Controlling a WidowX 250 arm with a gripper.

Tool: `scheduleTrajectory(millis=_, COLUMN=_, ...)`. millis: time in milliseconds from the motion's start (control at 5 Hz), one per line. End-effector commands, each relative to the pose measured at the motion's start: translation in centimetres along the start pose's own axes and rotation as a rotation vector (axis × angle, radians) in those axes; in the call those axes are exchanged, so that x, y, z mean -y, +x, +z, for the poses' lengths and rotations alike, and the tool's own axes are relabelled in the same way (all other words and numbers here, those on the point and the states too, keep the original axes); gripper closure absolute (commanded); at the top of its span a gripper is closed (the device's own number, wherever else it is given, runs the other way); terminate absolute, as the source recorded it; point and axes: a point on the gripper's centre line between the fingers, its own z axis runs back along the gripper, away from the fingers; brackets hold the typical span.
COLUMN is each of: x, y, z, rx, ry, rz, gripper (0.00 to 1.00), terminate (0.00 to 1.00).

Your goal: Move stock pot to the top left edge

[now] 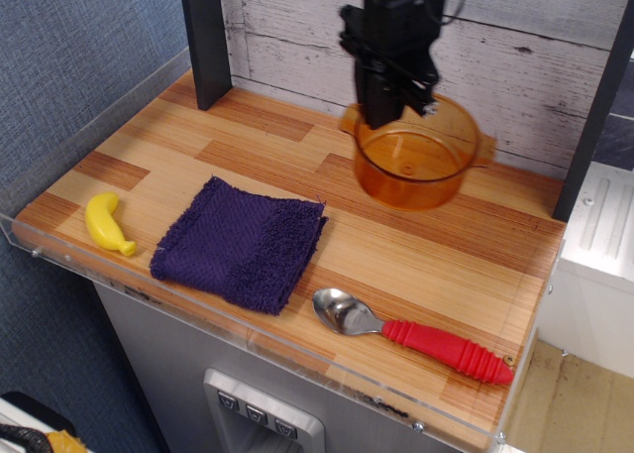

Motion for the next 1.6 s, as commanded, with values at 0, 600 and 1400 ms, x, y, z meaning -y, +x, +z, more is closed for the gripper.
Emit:
scheduleTrajectory(millis=0, x=-3.4, y=-3.5, z=2.2, rx=0.019, ry=0.079, rz=0.166, gripper=1.00, terminate=0.00)
scheduleTrajectory(millis=600, x=-9.1, y=-7.3, z=0.7, rx=0.003, ry=0.086, rz=0.335, gripper=1.00, terminate=0.00)
scheduleTrajectory(millis=1400, x=-13.1, y=-9.3, z=-3.3, rx=-0.021, ry=0.112, rz=0.478, gripper=1.00, terminate=0.00)
